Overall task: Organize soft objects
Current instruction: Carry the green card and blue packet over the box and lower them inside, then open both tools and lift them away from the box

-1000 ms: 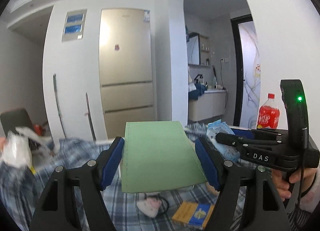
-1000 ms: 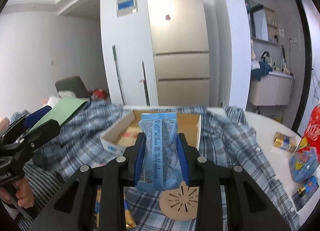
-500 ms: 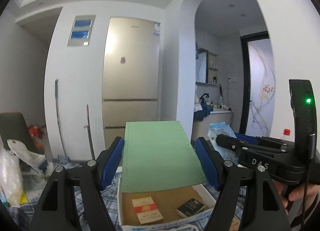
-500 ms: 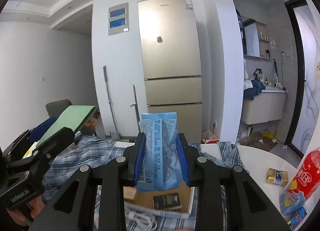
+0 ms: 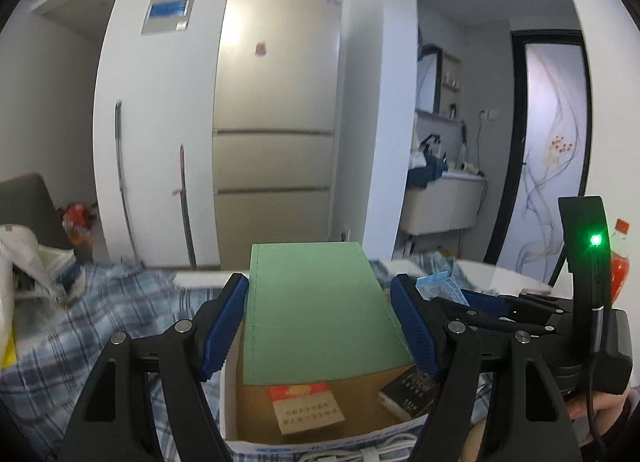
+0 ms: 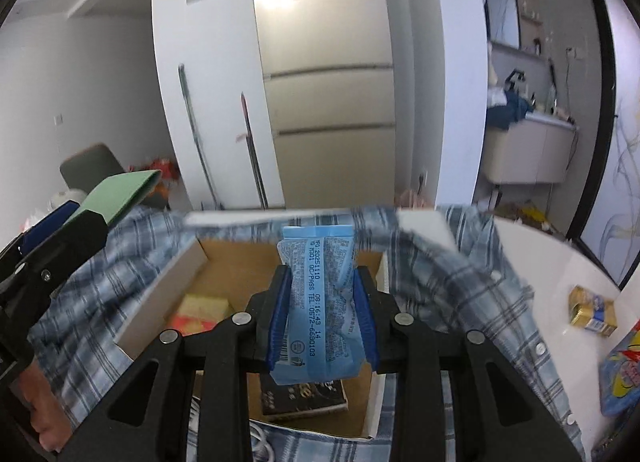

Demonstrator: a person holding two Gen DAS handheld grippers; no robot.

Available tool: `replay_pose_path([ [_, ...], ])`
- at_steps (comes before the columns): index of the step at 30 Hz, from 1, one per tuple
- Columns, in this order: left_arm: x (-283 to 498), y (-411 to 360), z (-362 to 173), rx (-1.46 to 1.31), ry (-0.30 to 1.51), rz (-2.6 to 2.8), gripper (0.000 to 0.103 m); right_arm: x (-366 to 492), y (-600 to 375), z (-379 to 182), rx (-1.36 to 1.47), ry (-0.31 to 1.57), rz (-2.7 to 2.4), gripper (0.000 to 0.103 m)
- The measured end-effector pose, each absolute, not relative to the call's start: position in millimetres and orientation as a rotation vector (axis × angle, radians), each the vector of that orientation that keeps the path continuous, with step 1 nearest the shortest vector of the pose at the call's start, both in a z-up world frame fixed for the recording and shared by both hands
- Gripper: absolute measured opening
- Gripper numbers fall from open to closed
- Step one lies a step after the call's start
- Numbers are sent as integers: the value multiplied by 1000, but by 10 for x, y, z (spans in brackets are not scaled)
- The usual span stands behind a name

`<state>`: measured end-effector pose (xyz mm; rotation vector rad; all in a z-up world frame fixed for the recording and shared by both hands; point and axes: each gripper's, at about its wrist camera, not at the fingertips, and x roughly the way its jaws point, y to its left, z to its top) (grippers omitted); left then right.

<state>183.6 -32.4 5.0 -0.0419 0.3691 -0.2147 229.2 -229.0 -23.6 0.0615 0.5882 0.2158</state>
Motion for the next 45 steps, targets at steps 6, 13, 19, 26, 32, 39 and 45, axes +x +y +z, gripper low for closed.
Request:
replay_pose_path([
  [6,2027,-393,-204,-23,517,-206,75,2421,-2292,-510,76,733,261,31],
  [13,2129,-350,-413,-36,607,-210,75,2447,-2243,-672,55,811,253,31],
  [19,2264,-347,-575,-37,716,-194,75,2457,-2251,-690,52,825,256,31],
  [26,2342,-378,-722,-12,789,-181,75,2483,-2219,-709,45,838,269,31],
  [32,2405,-380,-821,-21,846,-190,76,2485,-2224,-705,52,841,271,31],
  [39,2386,-337,-776,-52,820,-188,88,2470,-2231,-673,56,824,264,55],
  [45,2212,-277,-536,-59,699,-172,88,2400,-2354,-507,99,753,240,66],
])
